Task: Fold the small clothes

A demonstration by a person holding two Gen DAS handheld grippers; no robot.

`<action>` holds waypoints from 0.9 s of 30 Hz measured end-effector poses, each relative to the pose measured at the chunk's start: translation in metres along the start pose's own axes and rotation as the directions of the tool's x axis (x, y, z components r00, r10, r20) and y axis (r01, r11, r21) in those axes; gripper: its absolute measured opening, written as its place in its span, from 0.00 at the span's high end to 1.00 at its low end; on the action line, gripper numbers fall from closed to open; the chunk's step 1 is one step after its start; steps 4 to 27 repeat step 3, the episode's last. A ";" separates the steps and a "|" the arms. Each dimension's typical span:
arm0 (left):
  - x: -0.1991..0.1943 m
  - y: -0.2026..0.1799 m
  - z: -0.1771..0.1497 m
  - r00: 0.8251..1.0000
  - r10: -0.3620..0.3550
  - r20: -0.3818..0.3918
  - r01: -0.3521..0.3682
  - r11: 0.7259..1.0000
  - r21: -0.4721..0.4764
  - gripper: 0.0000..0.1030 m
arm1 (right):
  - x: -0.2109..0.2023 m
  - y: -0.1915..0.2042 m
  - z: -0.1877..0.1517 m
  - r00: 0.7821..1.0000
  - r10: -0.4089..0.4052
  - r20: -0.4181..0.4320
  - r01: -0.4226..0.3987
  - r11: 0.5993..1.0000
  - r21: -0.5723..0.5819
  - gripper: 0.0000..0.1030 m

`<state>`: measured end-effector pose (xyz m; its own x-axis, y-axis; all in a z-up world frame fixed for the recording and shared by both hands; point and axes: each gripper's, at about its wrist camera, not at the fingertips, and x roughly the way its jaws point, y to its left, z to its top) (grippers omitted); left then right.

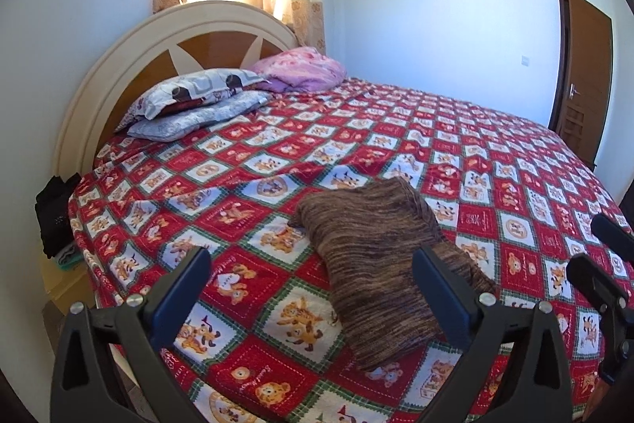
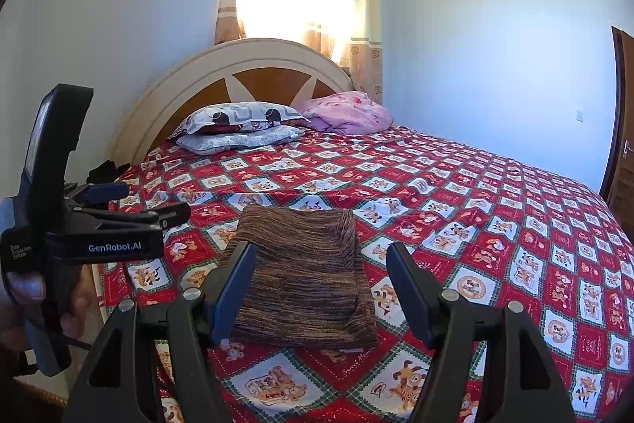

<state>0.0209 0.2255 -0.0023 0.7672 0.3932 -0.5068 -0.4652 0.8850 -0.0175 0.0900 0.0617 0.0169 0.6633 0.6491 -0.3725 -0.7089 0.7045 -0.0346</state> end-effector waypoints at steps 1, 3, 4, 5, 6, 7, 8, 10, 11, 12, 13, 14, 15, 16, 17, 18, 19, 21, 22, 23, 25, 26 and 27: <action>0.000 0.000 0.000 1.000 0.002 0.004 -0.002 1.000 0.004 0.00 | 0.000 0.000 -0.001 1.000 0.002 -0.001 -0.002 1.000 -0.001 0.32; 0.001 -0.002 0.001 1.000 -0.001 0.007 0.000 1.000 0.008 0.00 | 0.000 0.000 -0.001 1.000 0.002 -0.001 -0.002 1.000 0.000 0.32; 0.001 -0.002 0.001 1.000 -0.001 0.007 0.000 1.000 0.008 0.00 | 0.000 0.000 -0.001 1.000 0.002 -0.001 -0.002 1.000 0.000 0.32; 0.001 -0.002 0.001 1.000 -0.001 0.007 0.000 1.000 0.008 0.00 | 0.000 0.000 -0.001 1.000 0.002 -0.001 -0.002 1.000 0.000 0.32; 0.001 -0.002 0.001 1.000 -0.001 0.007 0.000 1.000 0.008 0.00 | 0.000 0.000 -0.001 1.000 0.002 -0.001 -0.002 1.000 0.000 0.32; 0.001 -0.002 0.001 1.000 -0.001 0.007 0.000 1.000 0.008 0.00 | 0.000 0.000 -0.001 1.000 0.002 -0.001 -0.002 1.000 0.000 0.32; 0.001 -0.002 0.001 1.000 -0.001 0.007 0.000 1.000 0.008 0.00 | 0.000 0.000 -0.001 1.000 0.002 -0.001 -0.002 1.000 0.000 0.32; 0.001 -0.002 0.001 1.000 -0.001 0.007 0.000 1.000 0.008 0.00 | 0.000 0.000 -0.001 1.000 0.002 -0.001 -0.002 1.000 0.000 0.32; 0.001 -0.002 0.001 1.000 -0.001 0.007 0.000 1.000 0.008 0.00 | 0.000 0.000 -0.001 1.000 0.002 -0.001 -0.002 1.000 0.000 0.32; 0.001 -0.002 0.001 1.000 -0.001 0.007 0.000 1.000 0.008 0.00 | 0.000 0.000 -0.001 1.000 0.002 -0.001 -0.002 1.000 0.000 0.32; 0.001 -0.002 0.001 1.000 -0.001 0.007 0.000 1.000 0.008 0.00 | 0.000 0.000 -0.001 1.000 0.002 -0.001 -0.002 1.000 0.000 0.32; 0.001 -0.002 0.001 1.000 -0.001 0.007 0.000 1.000 0.008 0.00 | 0.000 0.000 -0.001 1.000 0.002 -0.001 -0.002 1.000 0.000 0.32; 0.001 -0.002 0.001 1.000 -0.001 0.007 0.000 1.000 0.008 0.00 | 0.000 0.000 -0.001 1.000 0.002 -0.001 -0.002 1.000 0.000 0.32; 0.001 -0.002 0.001 1.000 -0.001 0.007 0.000 1.000 0.008 0.00 | 0.000 0.000 -0.001 1.000 0.002 -0.001 -0.002 1.000 0.000 0.32; 0.001 -0.002 0.001 1.000 -0.001 0.007 0.000 1.000 0.008 0.00 | 0.000 0.000 -0.001 1.000 0.002 -0.001 -0.002 1.000 0.000 0.32; 0.001 -0.002 0.001 1.000 -0.001 0.007 0.000 1.000 0.008 0.00 | 0.000 0.000 -0.001 1.000 0.002 -0.001 -0.002 1.000 0.000 0.32; 0.001 -0.002 0.001 1.000 -0.001 0.007 0.000 1.000 0.008 0.00 | 0.000 0.000 -0.001 1.000 0.002 -0.001 -0.002 1.000 0.000 0.32; 0.001 -0.002 0.001 1.000 -0.001 0.007 0.000 1.000 0.008 0.00 | 0.000 0.000 -0.001 1.000 0.002 -0.001 -0.002 1.000 0.000 0.32; 0.001 -0.002 0.001 1.000 -0.001 0.007 0.000 1.000 0.008 0.00 | 0.000 0.000 -0.001 1.000 0.002 -0.001 -0.002 1.000 0.000 0.32; 0.001 -0.002 0.001 1.000 -0.001 0.007 0.000 1.000 0.008 0.00 | 0.000 0.000 -0.001 1.000 0.002 -0.001 -0.002 1.000 0.000 0.32; 0.001 -0.002 0.001 1.000 -0.001 0.007 0.000 1.000 0.008 0.00 | 0.000 0.000 -0.001 1.000 0.002 -0.001 -0.002 1.000 0.000 0.32; 0.001 -0.002 0.001 1.000 -0.001 0.007 0.000 1.000 0.008 0.00 | 0.000 0.000 -0.001 1.000 0.002 -0.001 -0.002 1.000 0.000 0.32; 0.001 -0.002 0.001 1.000 -0.001 0.007 0.000 1.000 0.008 0.00 | 0.000 0.000 -0.001 1.000 0.002 -0.001 -0.002 1.000 0.000 0.32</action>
